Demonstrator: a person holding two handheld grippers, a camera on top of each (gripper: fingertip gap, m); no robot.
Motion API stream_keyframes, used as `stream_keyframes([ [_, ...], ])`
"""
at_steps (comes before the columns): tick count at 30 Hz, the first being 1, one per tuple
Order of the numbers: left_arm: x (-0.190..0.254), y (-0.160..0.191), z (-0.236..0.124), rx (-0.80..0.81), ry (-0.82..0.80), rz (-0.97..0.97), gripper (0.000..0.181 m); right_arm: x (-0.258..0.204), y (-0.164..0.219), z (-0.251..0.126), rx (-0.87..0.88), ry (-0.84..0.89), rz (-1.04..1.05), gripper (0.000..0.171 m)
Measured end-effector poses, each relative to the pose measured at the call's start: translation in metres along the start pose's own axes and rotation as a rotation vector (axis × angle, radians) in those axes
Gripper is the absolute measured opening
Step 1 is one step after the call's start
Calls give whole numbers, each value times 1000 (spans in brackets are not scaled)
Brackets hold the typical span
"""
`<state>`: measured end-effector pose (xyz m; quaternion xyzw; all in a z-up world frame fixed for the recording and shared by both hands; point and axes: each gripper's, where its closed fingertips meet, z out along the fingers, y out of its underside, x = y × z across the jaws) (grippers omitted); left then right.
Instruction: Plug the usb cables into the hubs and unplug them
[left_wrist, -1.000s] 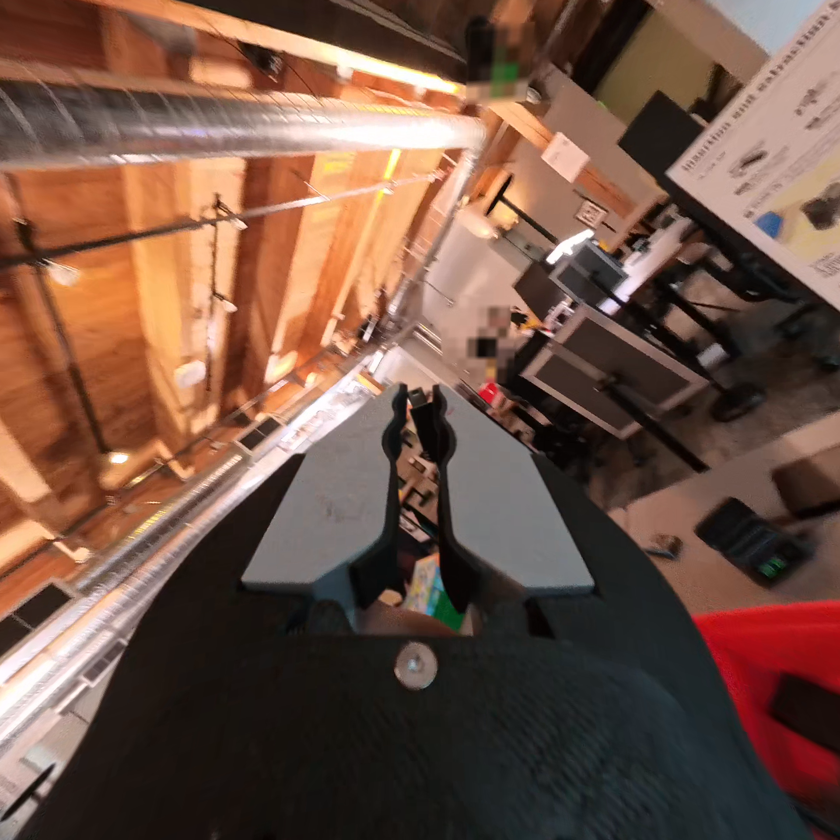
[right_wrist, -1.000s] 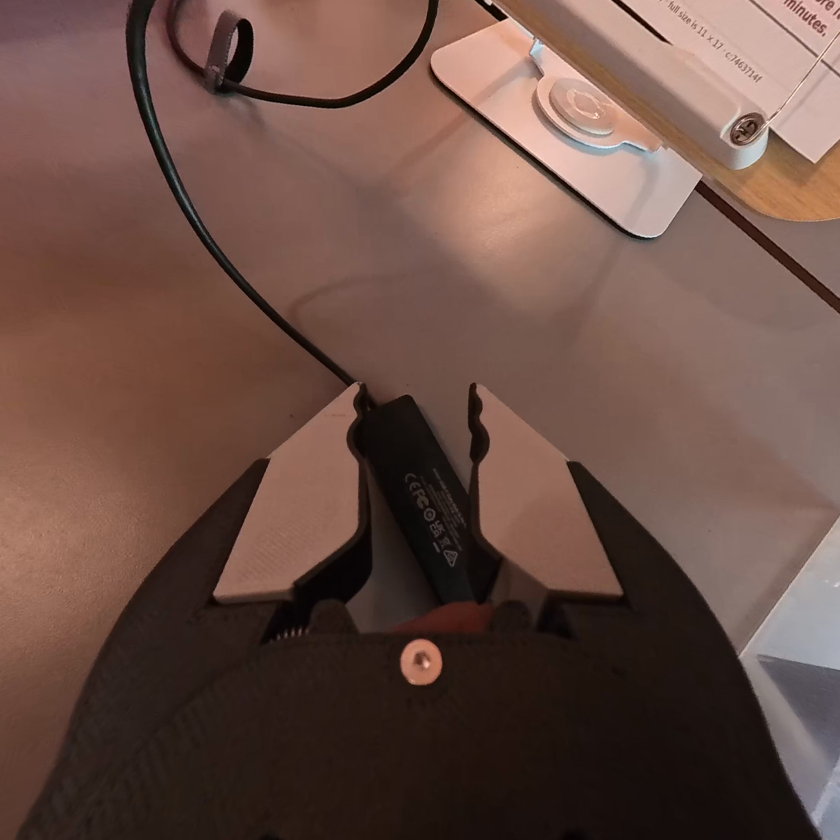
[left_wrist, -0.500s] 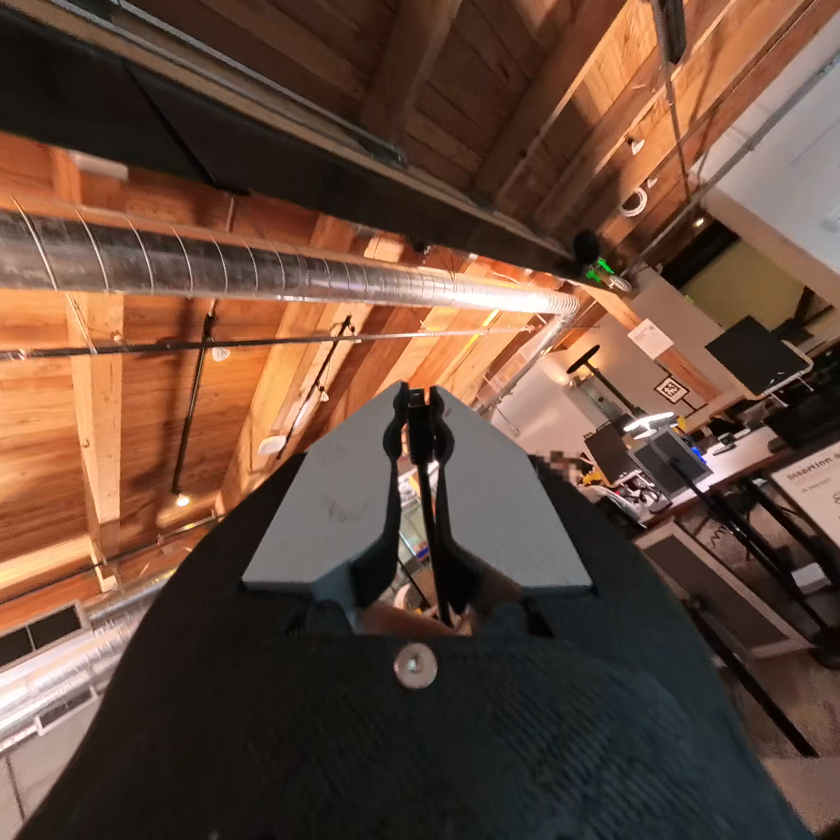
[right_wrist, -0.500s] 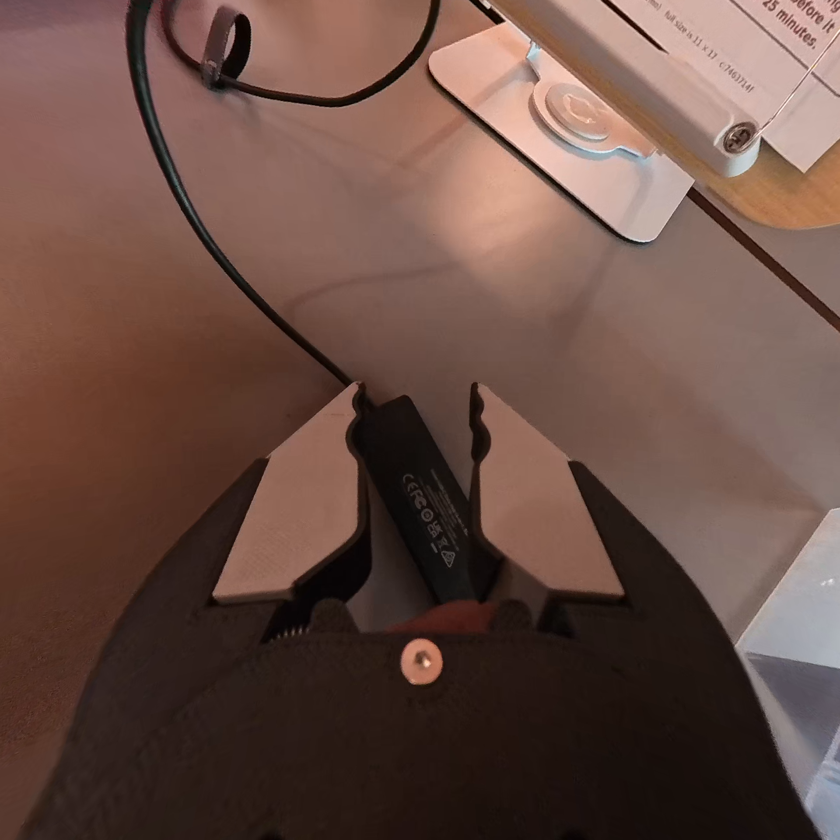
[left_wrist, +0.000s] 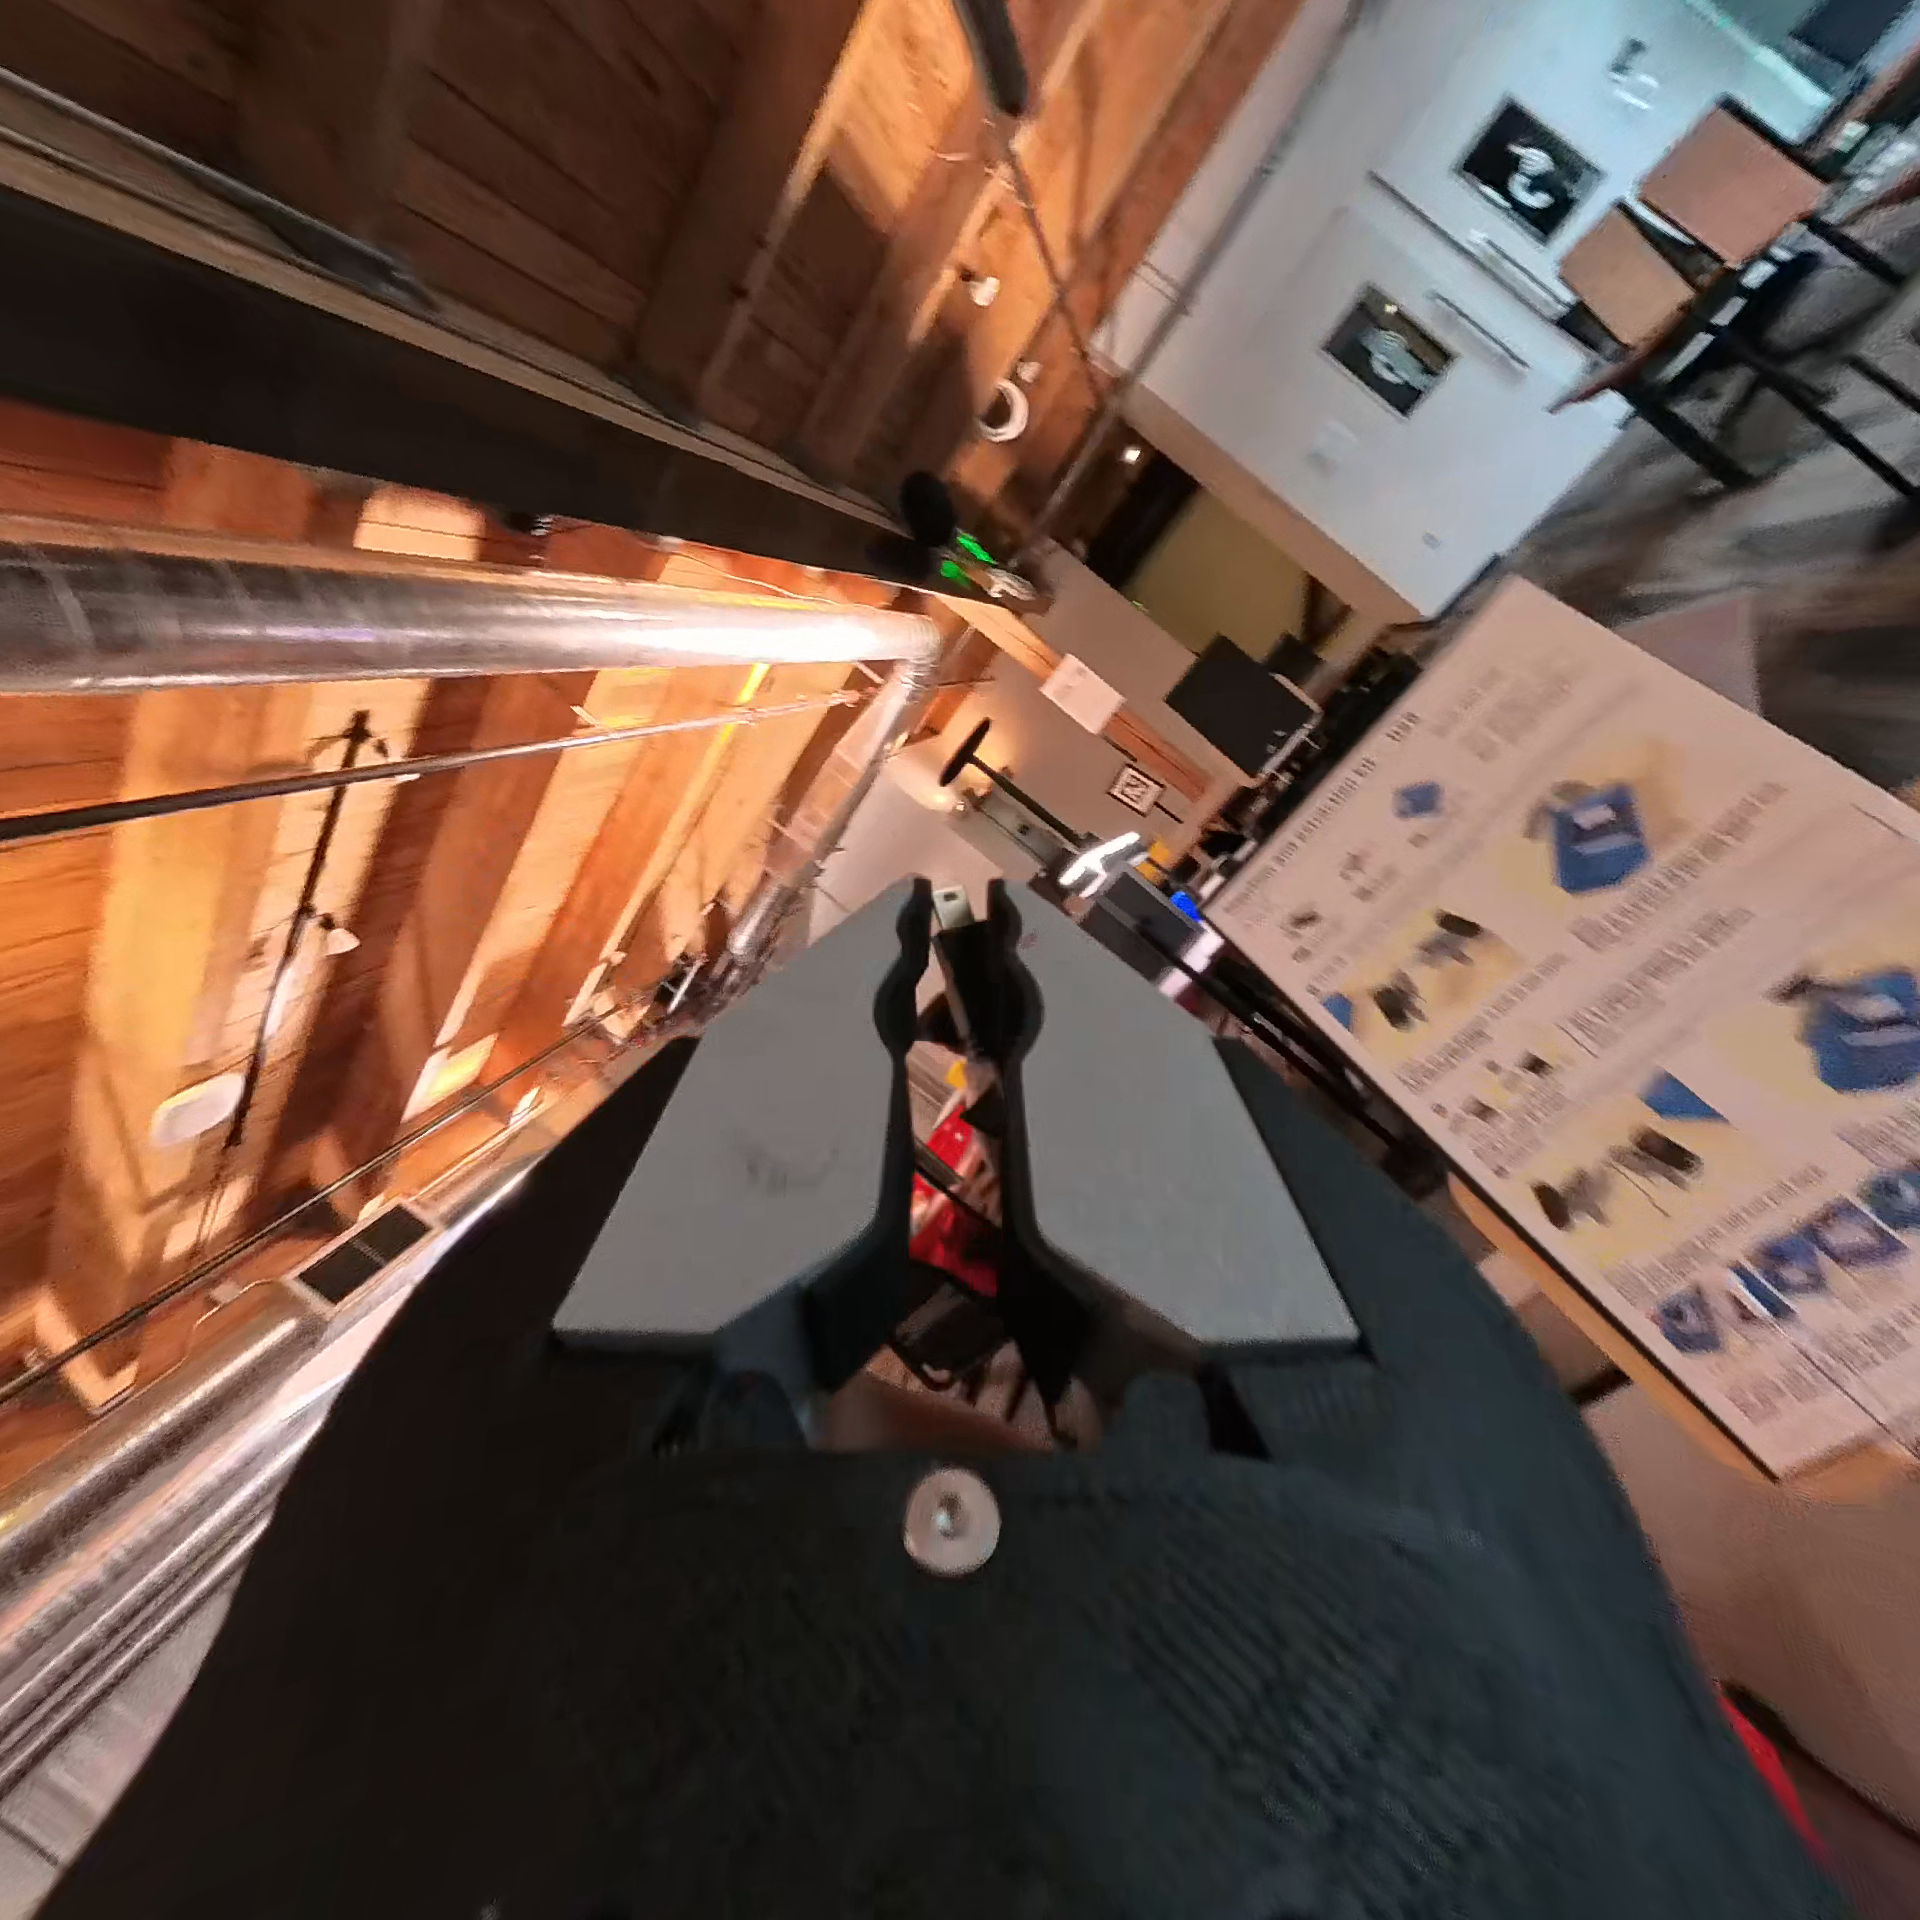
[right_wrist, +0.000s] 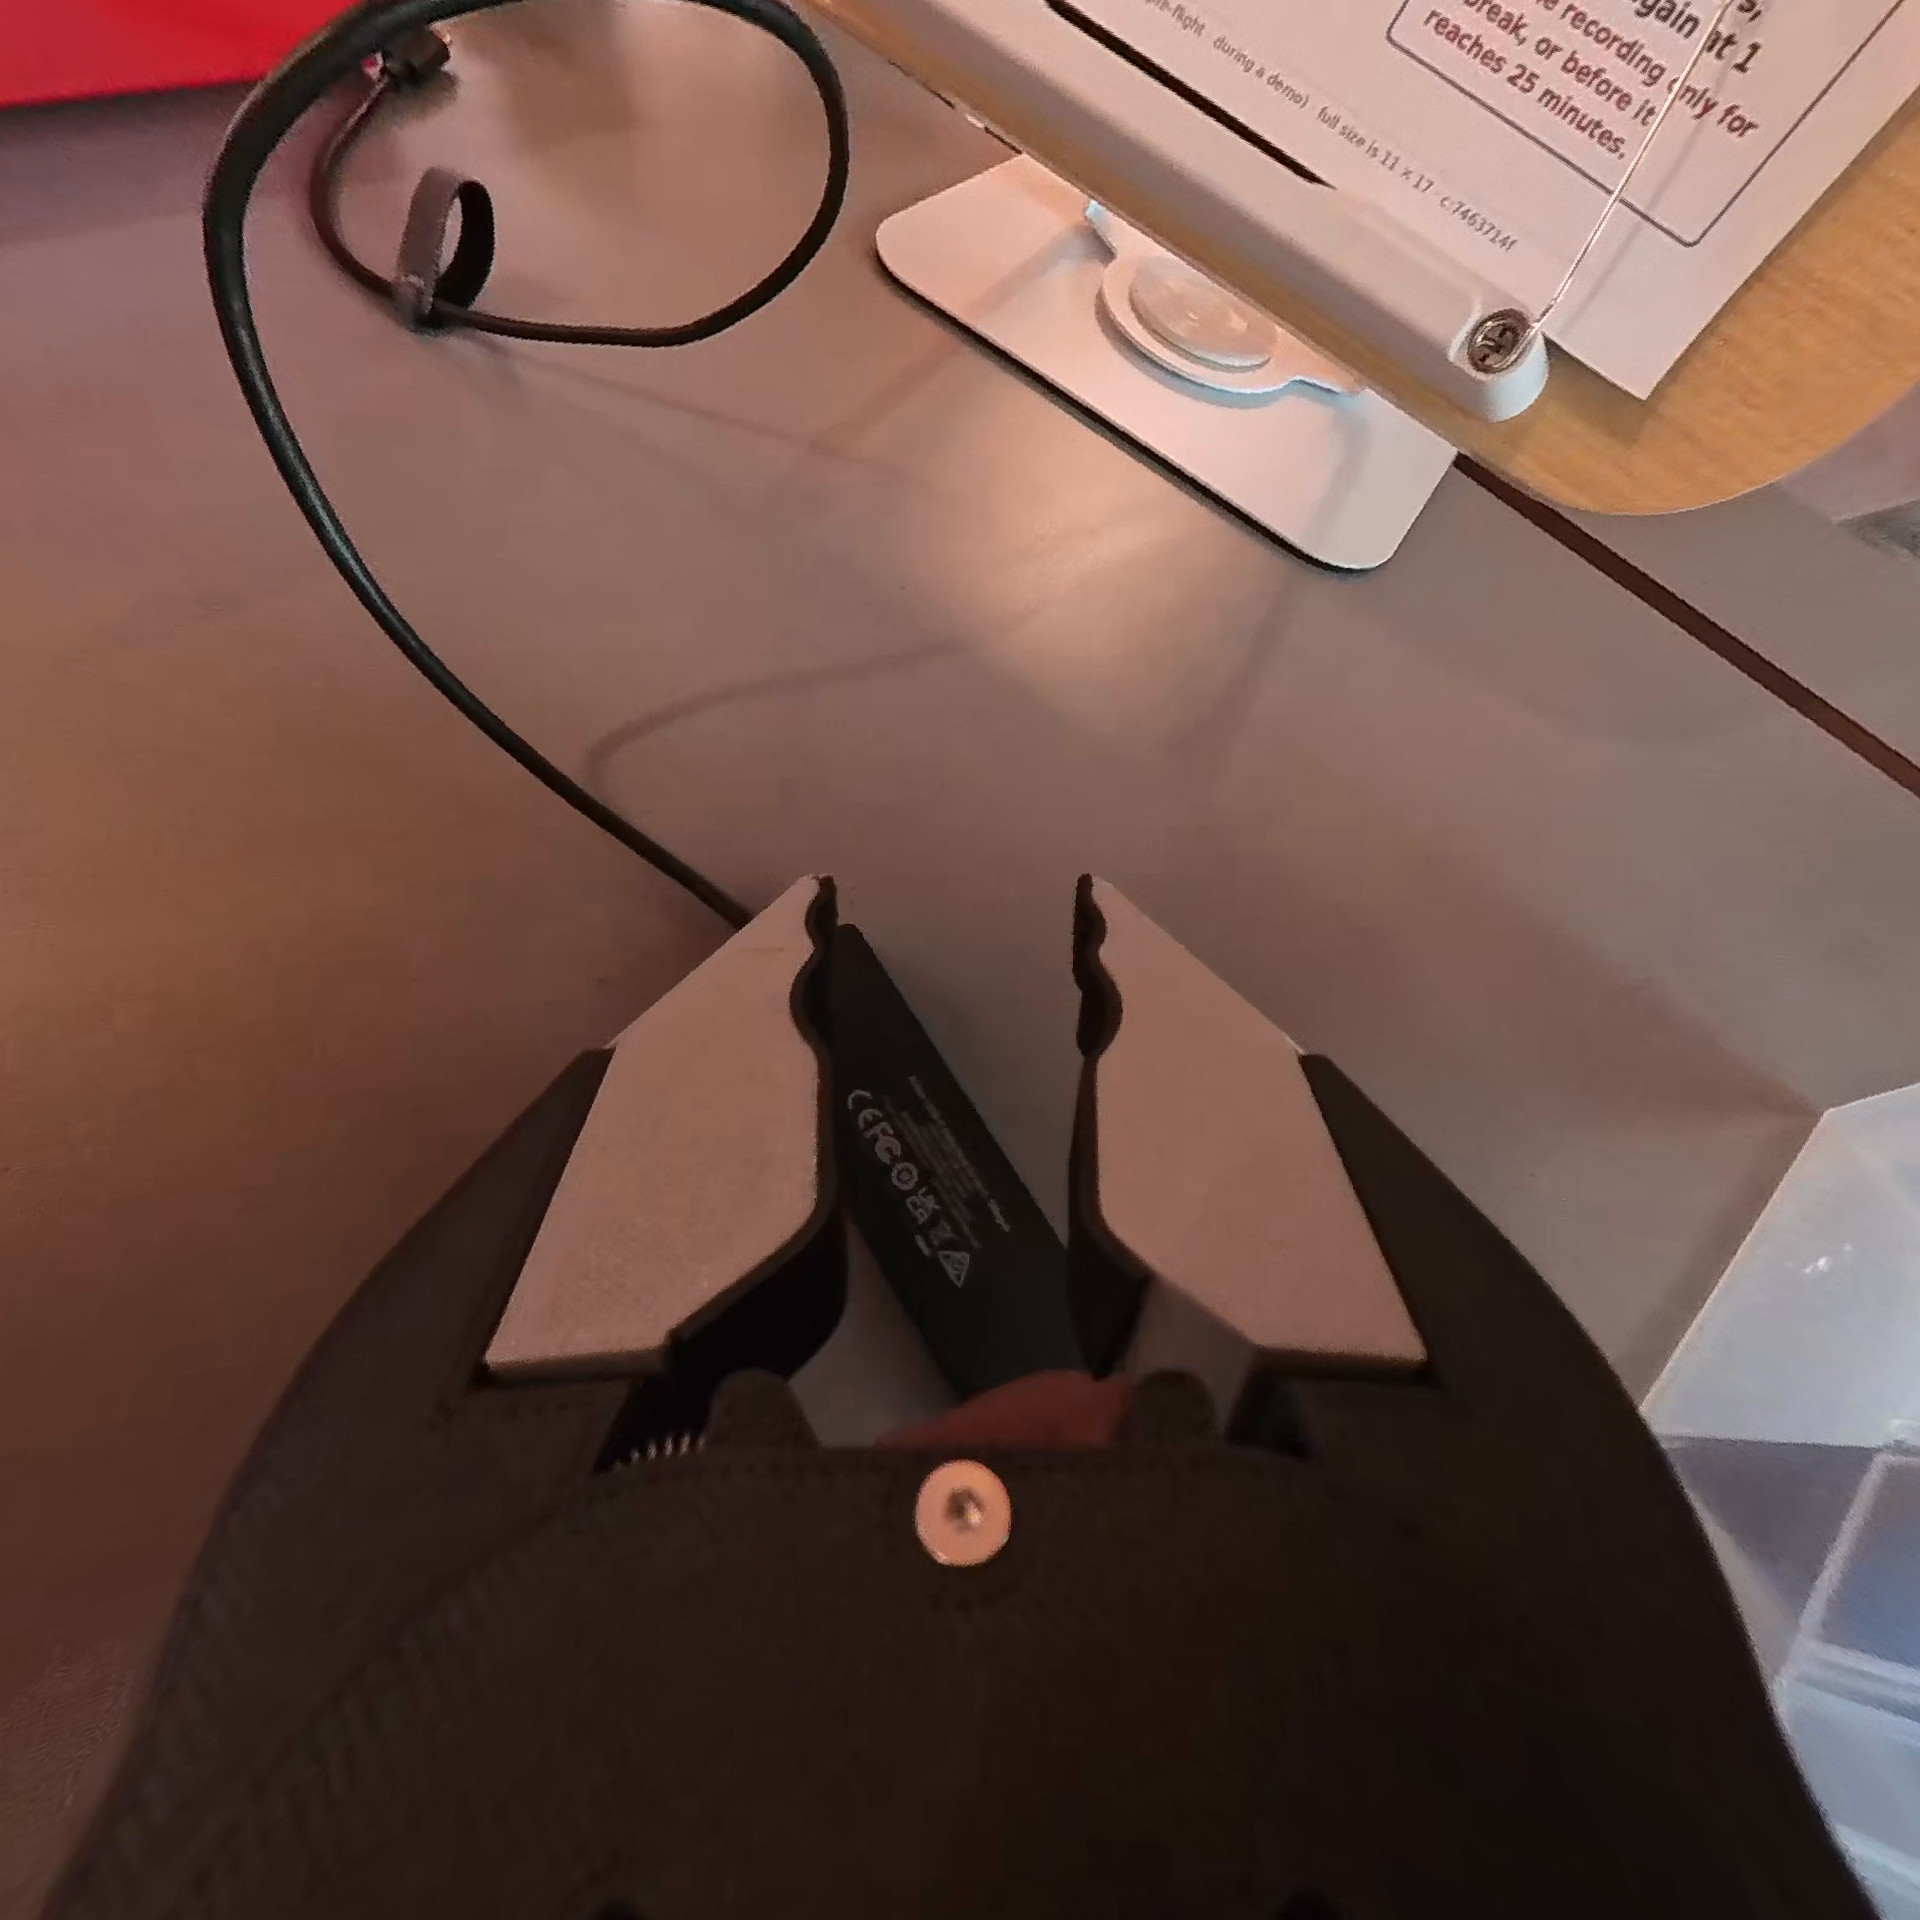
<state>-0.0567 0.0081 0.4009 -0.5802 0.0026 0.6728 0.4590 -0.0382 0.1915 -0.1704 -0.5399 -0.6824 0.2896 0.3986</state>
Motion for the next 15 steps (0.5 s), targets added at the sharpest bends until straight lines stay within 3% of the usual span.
stream_keyframes([
  [5,92,52,11,-32,104,96,9,8,-3,-3,21,23,26,41],
  [8,123,65,24,-19,96,169,9,12,-3,-4,27,26,48,41],
  [11,116,46,41,7,66,180,10,14,-3,-2,25,31,51,41],
  [15,60,-11,53,77,-48,98,8,14,-2,0,17,41,42,43],
])
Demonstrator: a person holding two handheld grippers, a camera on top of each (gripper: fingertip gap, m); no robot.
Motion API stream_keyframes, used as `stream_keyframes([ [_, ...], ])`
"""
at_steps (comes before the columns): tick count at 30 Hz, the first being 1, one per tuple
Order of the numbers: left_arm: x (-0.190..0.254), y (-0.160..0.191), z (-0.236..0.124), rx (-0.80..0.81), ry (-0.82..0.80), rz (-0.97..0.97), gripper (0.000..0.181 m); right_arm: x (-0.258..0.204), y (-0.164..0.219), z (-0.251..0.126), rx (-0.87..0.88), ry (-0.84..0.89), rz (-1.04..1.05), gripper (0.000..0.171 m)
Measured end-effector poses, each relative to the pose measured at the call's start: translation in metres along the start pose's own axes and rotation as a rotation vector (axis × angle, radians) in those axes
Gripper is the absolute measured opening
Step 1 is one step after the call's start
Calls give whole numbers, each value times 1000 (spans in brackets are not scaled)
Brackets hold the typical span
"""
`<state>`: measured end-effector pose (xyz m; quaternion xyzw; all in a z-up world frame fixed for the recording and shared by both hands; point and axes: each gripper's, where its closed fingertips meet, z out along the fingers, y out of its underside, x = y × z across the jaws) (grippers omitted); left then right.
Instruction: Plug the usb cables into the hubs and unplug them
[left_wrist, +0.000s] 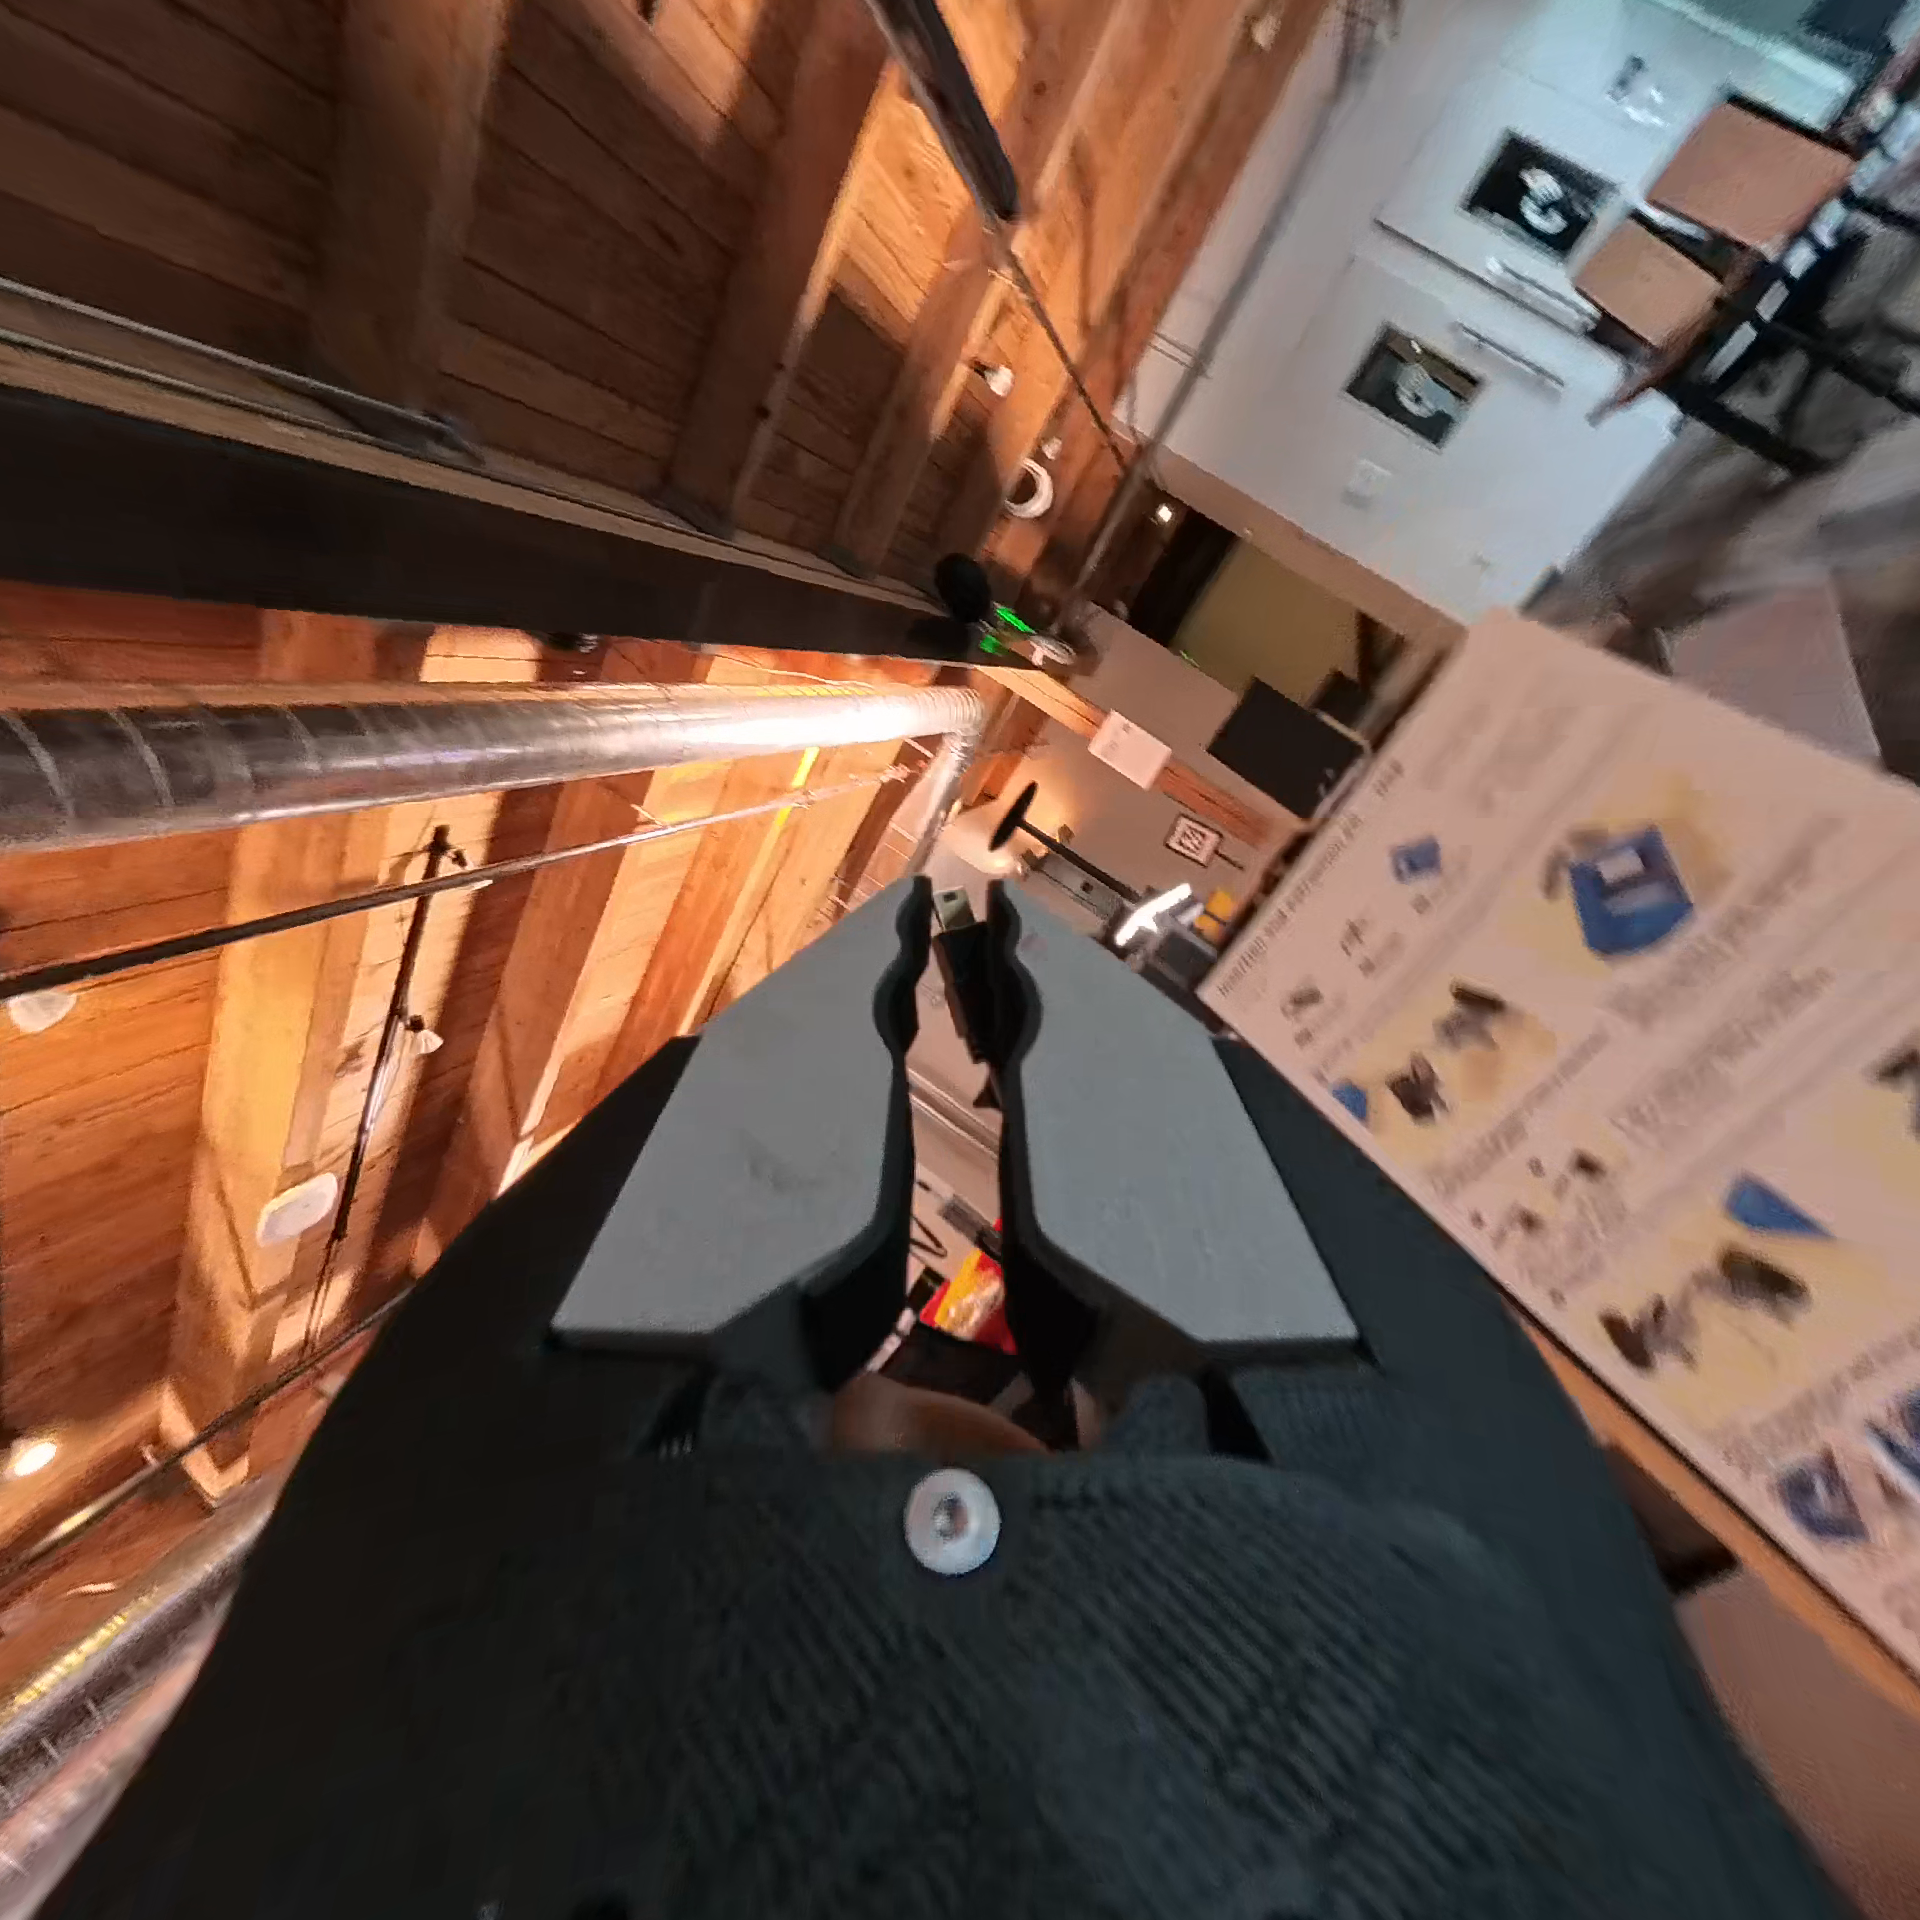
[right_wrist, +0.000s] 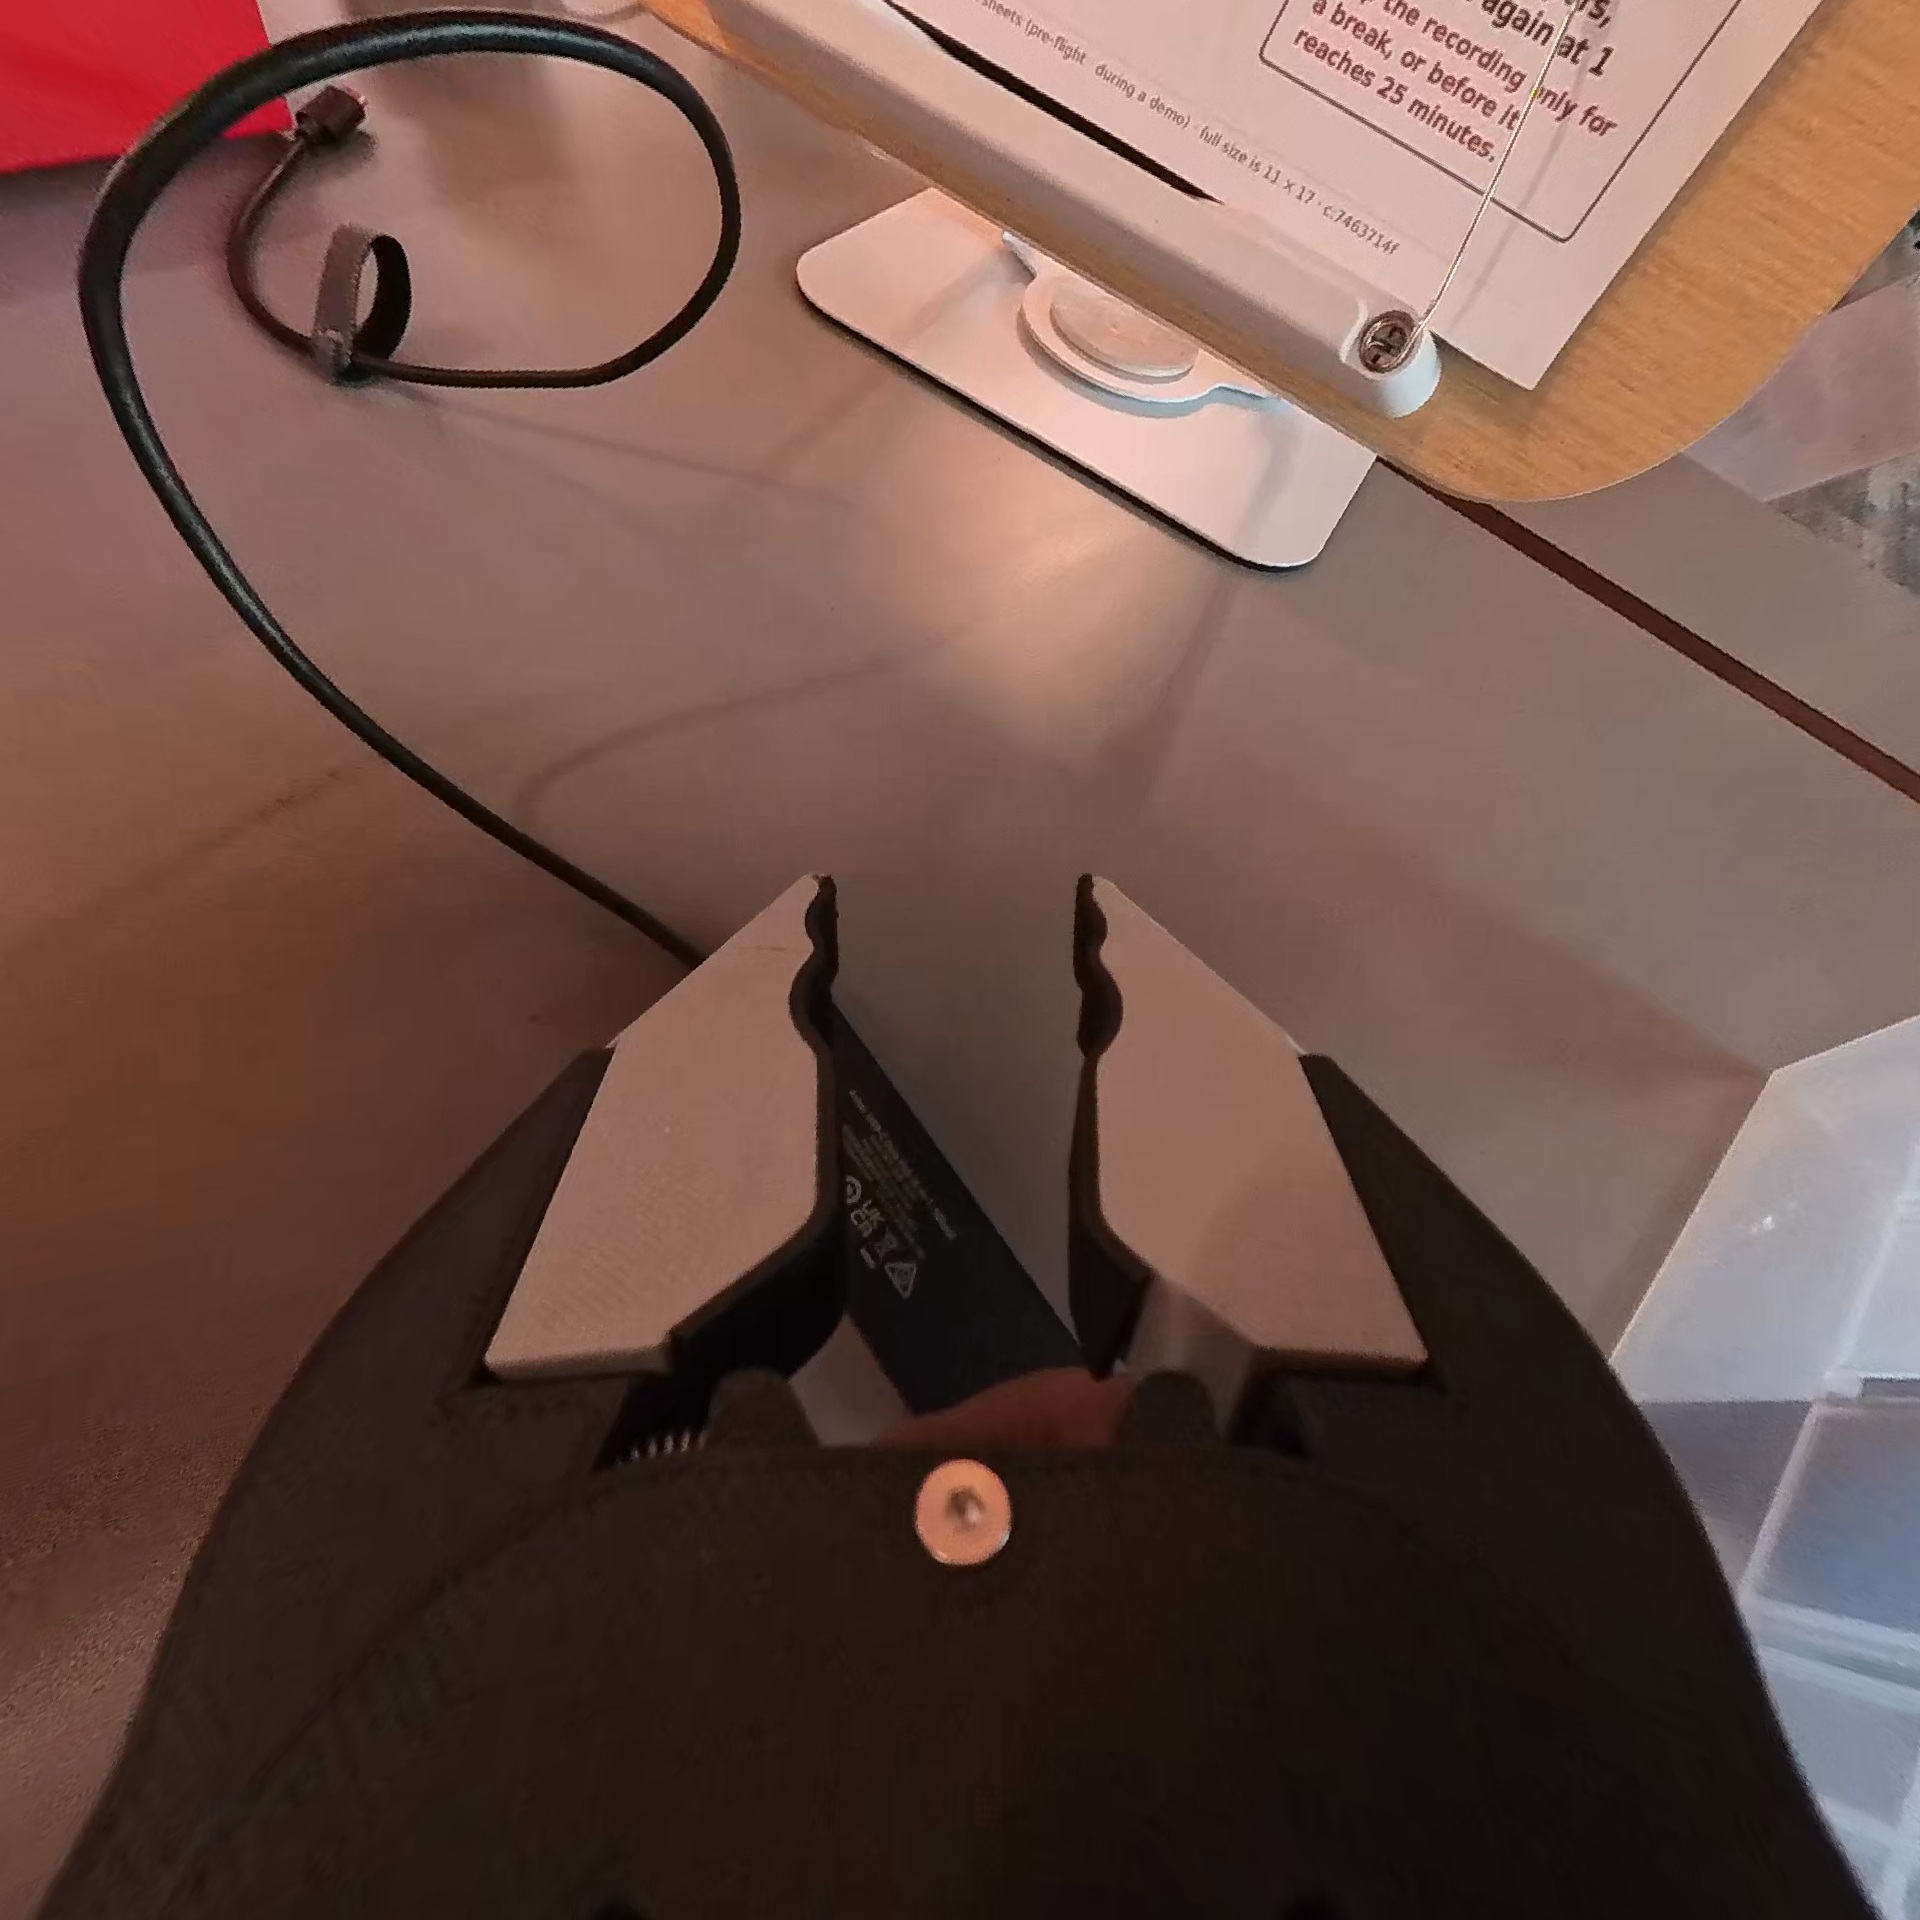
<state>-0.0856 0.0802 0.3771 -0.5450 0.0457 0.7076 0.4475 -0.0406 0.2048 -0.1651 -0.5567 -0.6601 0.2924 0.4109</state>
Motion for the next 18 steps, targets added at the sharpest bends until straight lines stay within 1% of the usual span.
stream_keyframes([
  [1,-14,-11,2,12,-17,-40,8,0,0,0,1,1,0,43],
  [3,-24,-25,1,13,17,-128,7,2,-1,-1,5,5,6,44],
  [5,-19,-30,-7,17,62,-166,7,4,-2,-3,15,0,25,45],
  [7,-1,-26,-20,17,117,-132,8,4,-4,-6,30,-16,48,45],
  [10,42,1,-51,-22,254,-86,8,3,-8,-10,53,-45,66,46],
  [12,70,27,-79,-60,349,-85,8,1,-10,-12,67,-65,78,47],
  [14,101,53,-112,-85,478,-130,8,-1,-12,-13,80,-84,93,48],
  [16,136,80,-150,-121,649,-187,8,-4,-14,-13,90,-105,99,48],
  [18,162,100,-184,-149,773,-229,8,-7,-13,-12,82,-106,86,48],
])
